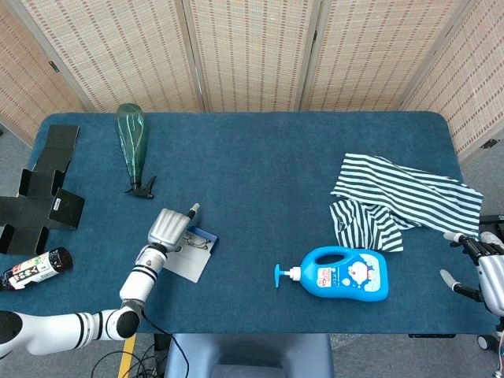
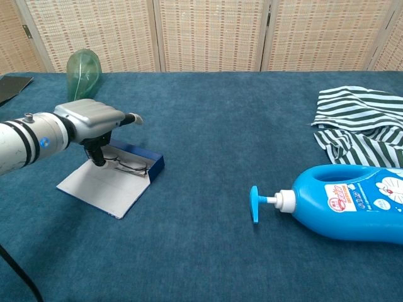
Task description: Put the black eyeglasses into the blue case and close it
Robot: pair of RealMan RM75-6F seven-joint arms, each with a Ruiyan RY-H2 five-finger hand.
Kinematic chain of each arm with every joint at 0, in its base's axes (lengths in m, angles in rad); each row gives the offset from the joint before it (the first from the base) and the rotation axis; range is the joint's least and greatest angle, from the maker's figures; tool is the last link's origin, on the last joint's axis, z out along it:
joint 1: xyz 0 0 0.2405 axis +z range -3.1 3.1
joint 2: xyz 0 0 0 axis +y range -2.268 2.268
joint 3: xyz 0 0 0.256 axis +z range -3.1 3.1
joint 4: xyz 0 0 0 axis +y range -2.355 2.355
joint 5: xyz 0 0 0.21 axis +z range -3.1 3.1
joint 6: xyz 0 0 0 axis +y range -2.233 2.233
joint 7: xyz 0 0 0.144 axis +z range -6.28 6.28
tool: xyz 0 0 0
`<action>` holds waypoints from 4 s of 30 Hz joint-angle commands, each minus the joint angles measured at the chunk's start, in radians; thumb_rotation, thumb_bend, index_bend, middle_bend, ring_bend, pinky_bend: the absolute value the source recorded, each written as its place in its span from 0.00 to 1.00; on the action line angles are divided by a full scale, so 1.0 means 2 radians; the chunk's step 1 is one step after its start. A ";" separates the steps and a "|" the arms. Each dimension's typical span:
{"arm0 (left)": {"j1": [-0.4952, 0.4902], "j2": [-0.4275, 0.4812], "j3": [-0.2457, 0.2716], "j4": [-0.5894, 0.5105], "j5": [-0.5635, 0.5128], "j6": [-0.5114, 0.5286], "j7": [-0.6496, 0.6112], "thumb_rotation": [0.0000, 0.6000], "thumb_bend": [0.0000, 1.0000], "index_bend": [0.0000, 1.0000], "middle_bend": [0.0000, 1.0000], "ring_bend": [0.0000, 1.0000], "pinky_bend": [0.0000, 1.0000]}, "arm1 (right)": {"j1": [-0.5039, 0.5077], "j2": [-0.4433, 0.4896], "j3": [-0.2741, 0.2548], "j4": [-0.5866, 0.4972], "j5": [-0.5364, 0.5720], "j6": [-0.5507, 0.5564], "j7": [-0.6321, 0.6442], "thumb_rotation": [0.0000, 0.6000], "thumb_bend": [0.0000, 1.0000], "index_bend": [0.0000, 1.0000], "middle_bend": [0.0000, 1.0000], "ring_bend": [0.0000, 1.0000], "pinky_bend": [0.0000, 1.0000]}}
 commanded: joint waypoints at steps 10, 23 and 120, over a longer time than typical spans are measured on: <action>0.023 0.040 0.025 -0.041 0.056 0.018 -0.045 1.00 0.29 0.02 0.97 0.98 1.00 | 0.000 0.001 0.000 -0.002 -0.001 0.001 0.000 1.00 0.24 0.26 0.39 0.45 0.39; 0.083 0.088 0.096 -0.020 0.323 0.067 -0.244 1.00 0.29 0.10 0.97 0.97 1.00 | 0.009 -0.002 0.001 -0.006 -0.004 -0.010 -0.008 1.00 0.24 0.26 0.39 0.45 0.39; 0.119 -0.037 0.022 0.167 0.372 0.055 -0.375 1.00 0.37 0.56 0.98 0.97 1.00 | 0.008 0.002 0.001 -0.009 0.004 -0.013 -0.013 1.00 0.24 0.26 0.39 0.45 0.39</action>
